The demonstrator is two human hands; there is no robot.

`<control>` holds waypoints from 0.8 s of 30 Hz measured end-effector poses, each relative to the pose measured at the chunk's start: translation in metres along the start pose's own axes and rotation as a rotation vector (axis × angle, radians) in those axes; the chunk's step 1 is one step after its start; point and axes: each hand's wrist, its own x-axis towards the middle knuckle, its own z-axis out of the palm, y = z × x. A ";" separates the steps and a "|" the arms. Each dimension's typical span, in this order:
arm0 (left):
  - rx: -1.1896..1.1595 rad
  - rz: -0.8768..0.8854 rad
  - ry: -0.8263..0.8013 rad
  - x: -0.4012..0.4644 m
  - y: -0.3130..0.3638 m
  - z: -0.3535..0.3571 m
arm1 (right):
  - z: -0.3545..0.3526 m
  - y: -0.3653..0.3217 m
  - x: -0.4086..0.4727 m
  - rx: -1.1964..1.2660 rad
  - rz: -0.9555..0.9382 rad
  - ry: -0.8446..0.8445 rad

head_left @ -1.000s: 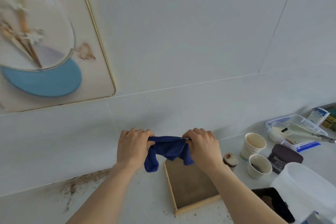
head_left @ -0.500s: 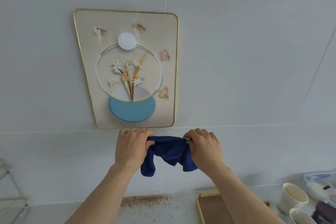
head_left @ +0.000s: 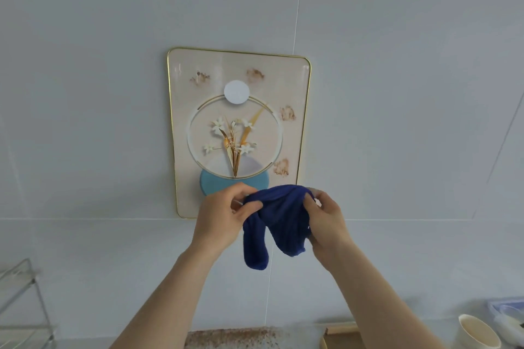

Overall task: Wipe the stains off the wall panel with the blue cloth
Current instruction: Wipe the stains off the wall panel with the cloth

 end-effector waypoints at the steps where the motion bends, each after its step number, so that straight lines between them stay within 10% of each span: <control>1: -0.056 0.006 0.010 0.000 0.005 0.003 | 0.004 0.000 -0.001 0.140 0.057 -0.002; 8: -0.115 0.028 0.093 0.000 0.016 0.027 | 0.024 -0.003 -0.004 0.489 0.221 -0.156; 12: -0.156 0.034 -0.043 0.001 0.013 0.034 | 0.019 0.003 -0.004 0.166 0.081 -0.283; 18: 0.019 0.028 0.109 0.015 -0.006 0.036 | 0.007 0.010 0.019 -0.059 -0.116 0.031; 24: 0.416 0.439 0.340 0.060 -0.006 0.035 | 0.013 -0.013 0.059 -0.343 -0.637 0.219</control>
